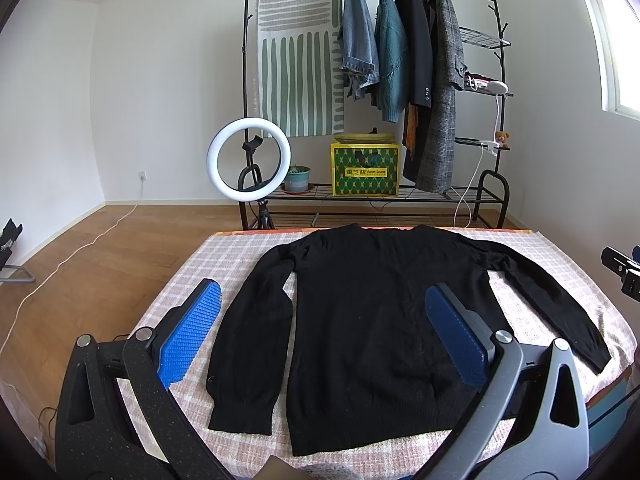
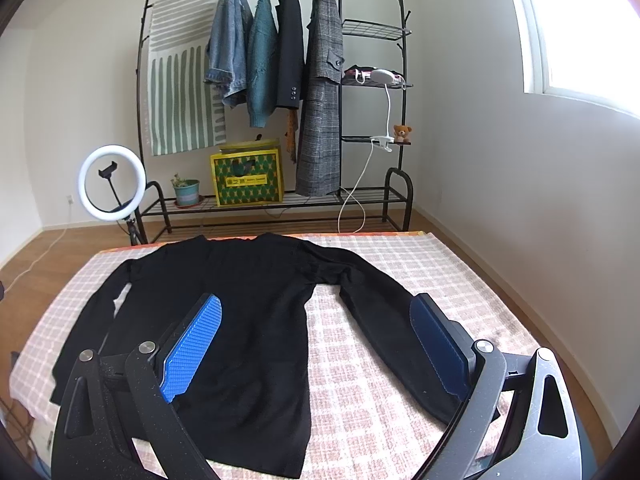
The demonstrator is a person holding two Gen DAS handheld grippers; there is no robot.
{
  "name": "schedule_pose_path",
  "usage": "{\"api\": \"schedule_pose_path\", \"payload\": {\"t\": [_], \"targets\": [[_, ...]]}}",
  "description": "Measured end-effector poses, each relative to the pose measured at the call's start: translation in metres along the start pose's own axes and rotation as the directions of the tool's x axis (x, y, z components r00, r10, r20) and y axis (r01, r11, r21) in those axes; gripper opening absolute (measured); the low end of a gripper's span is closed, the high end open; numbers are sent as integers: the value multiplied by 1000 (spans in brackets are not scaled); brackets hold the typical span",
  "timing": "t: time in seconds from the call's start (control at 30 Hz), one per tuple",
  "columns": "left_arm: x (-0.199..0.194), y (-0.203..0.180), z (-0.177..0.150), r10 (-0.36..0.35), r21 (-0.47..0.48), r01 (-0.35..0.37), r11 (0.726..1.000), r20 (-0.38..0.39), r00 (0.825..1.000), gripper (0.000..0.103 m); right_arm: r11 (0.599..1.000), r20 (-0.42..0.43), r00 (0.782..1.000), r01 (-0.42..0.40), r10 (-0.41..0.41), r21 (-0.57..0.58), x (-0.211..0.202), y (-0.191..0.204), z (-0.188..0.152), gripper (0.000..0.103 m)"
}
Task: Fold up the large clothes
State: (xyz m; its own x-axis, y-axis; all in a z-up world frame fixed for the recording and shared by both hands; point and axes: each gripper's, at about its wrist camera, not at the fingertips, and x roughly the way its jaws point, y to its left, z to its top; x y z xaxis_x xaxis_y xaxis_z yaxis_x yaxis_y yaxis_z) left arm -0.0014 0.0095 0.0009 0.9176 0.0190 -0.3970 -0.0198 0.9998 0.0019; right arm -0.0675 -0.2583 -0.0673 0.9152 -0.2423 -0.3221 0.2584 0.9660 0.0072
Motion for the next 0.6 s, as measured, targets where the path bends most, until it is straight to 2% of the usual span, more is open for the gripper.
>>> {"api": "schedule_pose_path", "payload": {"t": [0.2, 0.43, 0.6], "targets": [[1, 0, 0, 1, 0, -1, 1000, -2, 1000, 103, 1000, -1, 1000, 0, 0, -2, 1, 4, 0, 96], [15, 17, -19, 28, 3, -28, 1000, -18, 999, 103, 999, -3, 999, 35, -35, -26, 4, 16, -1, 96], [22, 25, -23, 59, 4, -59, 998, -41, 997, 103, 998, -25, 1000, 0, -2, -57, 14, 40, 0, 95]]}}
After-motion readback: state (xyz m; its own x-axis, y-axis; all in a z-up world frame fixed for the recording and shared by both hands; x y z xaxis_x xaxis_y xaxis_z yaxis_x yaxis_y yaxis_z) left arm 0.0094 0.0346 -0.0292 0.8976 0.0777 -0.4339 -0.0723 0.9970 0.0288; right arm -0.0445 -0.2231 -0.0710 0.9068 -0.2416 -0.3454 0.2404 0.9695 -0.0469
